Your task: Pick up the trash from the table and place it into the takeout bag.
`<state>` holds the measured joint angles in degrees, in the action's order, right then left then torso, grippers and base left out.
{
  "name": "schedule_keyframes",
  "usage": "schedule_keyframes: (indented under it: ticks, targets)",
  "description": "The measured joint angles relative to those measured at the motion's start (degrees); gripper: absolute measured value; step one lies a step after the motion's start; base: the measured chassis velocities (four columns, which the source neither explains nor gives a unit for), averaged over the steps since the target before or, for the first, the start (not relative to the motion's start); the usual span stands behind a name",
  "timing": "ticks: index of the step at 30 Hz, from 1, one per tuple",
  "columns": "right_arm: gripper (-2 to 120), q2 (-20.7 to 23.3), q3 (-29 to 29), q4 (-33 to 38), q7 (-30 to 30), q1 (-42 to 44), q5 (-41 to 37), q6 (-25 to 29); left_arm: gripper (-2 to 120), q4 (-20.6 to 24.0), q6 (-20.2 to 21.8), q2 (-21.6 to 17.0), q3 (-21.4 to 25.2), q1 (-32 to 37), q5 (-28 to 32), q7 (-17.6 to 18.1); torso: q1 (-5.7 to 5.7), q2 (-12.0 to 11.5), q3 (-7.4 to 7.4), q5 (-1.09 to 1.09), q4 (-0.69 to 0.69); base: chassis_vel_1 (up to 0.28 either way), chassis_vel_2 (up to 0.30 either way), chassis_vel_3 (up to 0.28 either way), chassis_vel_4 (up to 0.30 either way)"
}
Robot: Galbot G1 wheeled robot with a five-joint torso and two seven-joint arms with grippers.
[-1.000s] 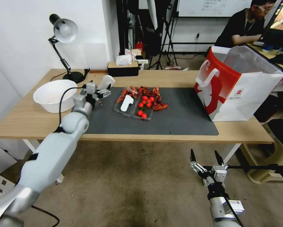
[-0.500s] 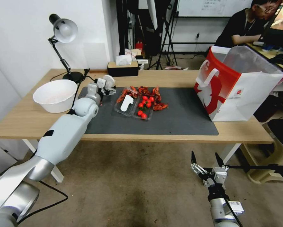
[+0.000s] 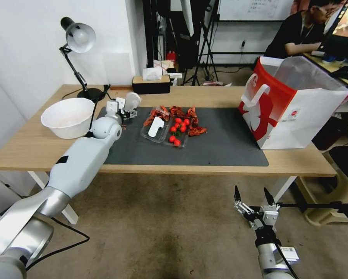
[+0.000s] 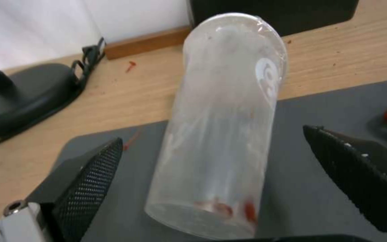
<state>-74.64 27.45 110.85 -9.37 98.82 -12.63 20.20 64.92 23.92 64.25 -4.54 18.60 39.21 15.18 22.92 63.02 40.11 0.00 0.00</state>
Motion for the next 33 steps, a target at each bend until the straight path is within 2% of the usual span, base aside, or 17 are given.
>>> schedule_keyframes:
  ticks: [15, 18, 19, 22, 23, 26, 33]
  targets:
    - [100, 0.0, -0.2, -0.4, 0.0, -0.2, 0.0, 0.0, 98, -3.1, -0.1, 1.7, 1.6, -0.3, 1.6, 1.5, 0.00, 0.0, 0.00, 0.00, 0.00, 0.000, 0.000, 0.000, 0.000]
    - [100, -0.1, -0.2, -0.4, 0.0, -0.2, 0.0, 0.0, 85, -3.2, -0.2, 1.6, 2.3, 0.2, 1.5, 2.1, 0.00, 0.0, 0.00, 0.00, 0.00, 0.000, 0.000, 0.000, 0.000]
    - [100, -0.1, -0.2, -0.4, 0.0, -0.2, 0.0, 0.0, 85, -3.2, -0.2, 1.6, 2.3, 0.2, 1.5, 2.1, 0.00, 0.0, 0.00, 0.00, 0.00, 0.000, 0.000, 0.000, 0.000]
    - [100, -0.1, -0.3, -0.3, 0.0, -0.2, 0.1, -0.2, 70, -3.2, -0.3, 1.3, 3.0, 0.9, 1.6, 2.1, 0.00, 0.0, 0.00, 0.00, 0.00, 0.000, 0.000, 0.000, 0.000]
    - [100, -0.1, -0.3, -0.3, 0.0, -0.2, 0.1, -0.2, 70, -3.2, -0.3, 1.3, 3.0, 0.9, 1.6, 2.1, 0.00, 0.0, 0.00, 0.00, 0.00, 0.000, 0.000, 0.000, 0.000]
    - [100, 0.0, -0.3, -0.2, 0.0, -0.2, 0.1, -0.3, 55, -3.1, -0.4, 1.2, 3.4, 1.5, 1.9, 2.0, 0.00, 0.0, 0.00, 0.00, 0.01, 0.000, 0.000, 0.000, 0.000]
    - [100, 0.0, -0.5, -0.3, 0.0, -0.3, 0.2, -0.5, 53, -3.1, -1.6, 1.1, 4.0, 2.0, 1.9, 1.9, 0.00, 0.0, -0.01, 0.00, 0.00, 0.000, 0.000, 0.000, 0.000]
